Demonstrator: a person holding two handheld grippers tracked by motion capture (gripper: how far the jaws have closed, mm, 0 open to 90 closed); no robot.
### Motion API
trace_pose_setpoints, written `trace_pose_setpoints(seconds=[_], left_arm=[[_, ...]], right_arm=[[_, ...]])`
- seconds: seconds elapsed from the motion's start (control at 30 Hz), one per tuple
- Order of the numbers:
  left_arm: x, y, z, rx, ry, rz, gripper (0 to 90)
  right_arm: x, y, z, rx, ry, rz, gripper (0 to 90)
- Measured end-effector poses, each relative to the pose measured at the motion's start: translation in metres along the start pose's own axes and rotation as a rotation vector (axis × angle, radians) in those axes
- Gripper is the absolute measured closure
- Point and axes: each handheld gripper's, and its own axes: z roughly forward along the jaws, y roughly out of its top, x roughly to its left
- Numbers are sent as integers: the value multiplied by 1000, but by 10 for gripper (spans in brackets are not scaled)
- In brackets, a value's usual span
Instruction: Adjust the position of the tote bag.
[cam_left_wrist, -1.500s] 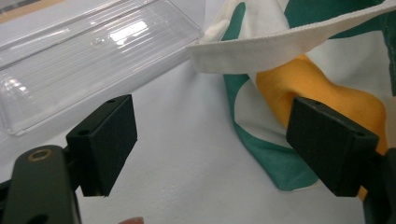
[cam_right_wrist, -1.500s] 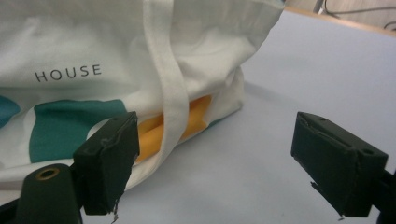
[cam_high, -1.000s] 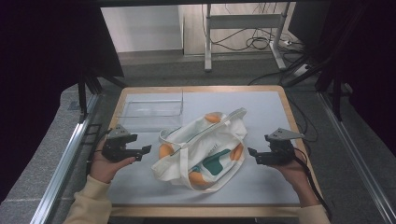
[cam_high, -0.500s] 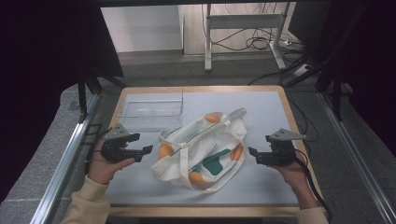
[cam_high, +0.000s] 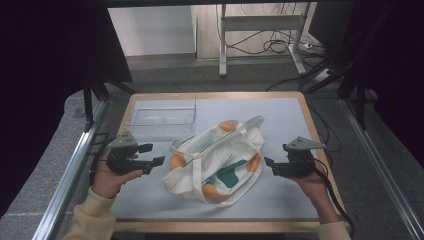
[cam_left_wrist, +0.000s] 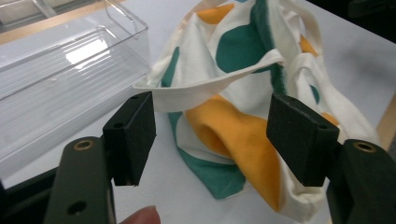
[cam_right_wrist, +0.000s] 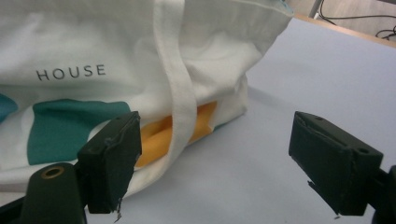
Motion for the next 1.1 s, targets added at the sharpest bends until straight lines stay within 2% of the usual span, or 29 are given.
trace_pose_setpoints(seconds=[0.23,0.47,0.53,0.6,0.7,0.73,0.8,0.87,0.93,1.0,1.1], left_arm=[[-6,2,2,19,-40,22,333],[-16,1,12,76,-79,56,331],[-17,1,14,87,-81,62,331],[-21,0,21,119,-91,82,331],[-24,0,25,136,-98,93,333],[-28,-2,29,147,-92,103,350],[-30,-3,33,151,-109,100,400],[-34,-4,38,172,-116,120,444],[-37,-5,43,198,-114,129,516],[-38,-7,46,218,-130,131,617],[-39,-8,48,234,-135,136,724]], right_arm=[[4,4,1,1,19,-25,171],[5,2,3,21,20,-47,171],[6,1,4,20,11,-47,172],[5,1,5,23,-7,-42,177],[5,0,7,35,-6,-49,178],[6,0,8,45,-6,-55,178],[7,-1,10,56,-11,-70,178],[7,-2,11,63,-9,-75,177],[8,-2,11,67,-8,-77,177],[8,-2,11,67,-11,-78,177],[7,-2,10,51,-46,-68,181]])
